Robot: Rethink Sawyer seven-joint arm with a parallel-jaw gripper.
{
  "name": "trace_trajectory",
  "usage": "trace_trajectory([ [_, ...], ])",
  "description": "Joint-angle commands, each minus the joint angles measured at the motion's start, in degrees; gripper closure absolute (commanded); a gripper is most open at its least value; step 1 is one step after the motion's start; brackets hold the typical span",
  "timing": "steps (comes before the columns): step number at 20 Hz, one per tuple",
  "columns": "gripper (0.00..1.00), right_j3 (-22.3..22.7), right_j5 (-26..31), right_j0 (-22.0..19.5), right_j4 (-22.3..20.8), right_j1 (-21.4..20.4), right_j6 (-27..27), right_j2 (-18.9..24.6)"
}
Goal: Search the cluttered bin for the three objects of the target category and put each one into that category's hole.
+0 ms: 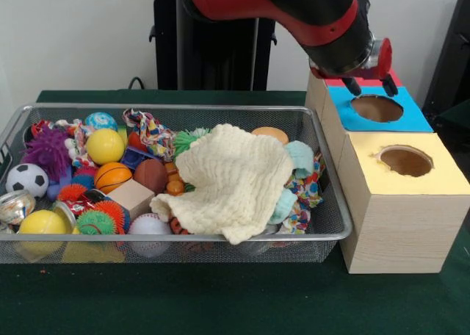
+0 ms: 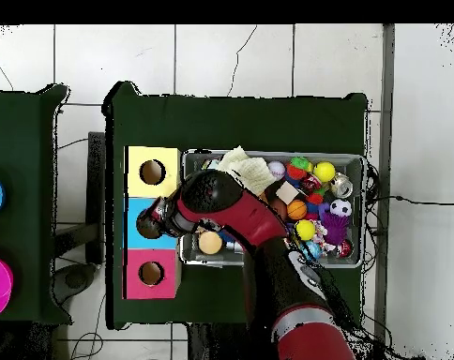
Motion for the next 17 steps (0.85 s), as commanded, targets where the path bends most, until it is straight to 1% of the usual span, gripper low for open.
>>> trace_trajectory([
  [1, 0.0, -2.35, 10.55, -1.65, -6.17, -3.86, 7.37, -1.38],
  [3, 0.0, -2.79, 10.31, -1.35, -7.82, -5.41, 7.23, -2.07],
  [4, 0.0, -3.18, 8.19, -0.86, -9.34, -5.81, 6.6, -3.0],
  [6, 0.0, -5.43, 4.53, 0.31, -15.05, -6.13, 4.94, -5.84],
  [8, 0.0, -7.2, 1.84, 0.49, -19.56, -6.35, 2.91, -6.97],
  [10, 0.0, -8.28, -0.22, 0.67, -23.21, -6.82, 2.26, -7.95],
  [11, 0.0, -8.42, -1.32, 0.83, -24.24, -6.84, 2.69, -8.16],
  [12, 0.0, -7.92, -4.22, 0.69, -25.11, -7.27, 2.89, -8.26],
  [15, 0.0, -5.95, -13.84, 0.22, -26.26, -7.69, 5.67, -8.31],
  [17, 0.0, -5.13, -16.49, -0.09, -26.55, -7.84, 6.01, -7.64],
])
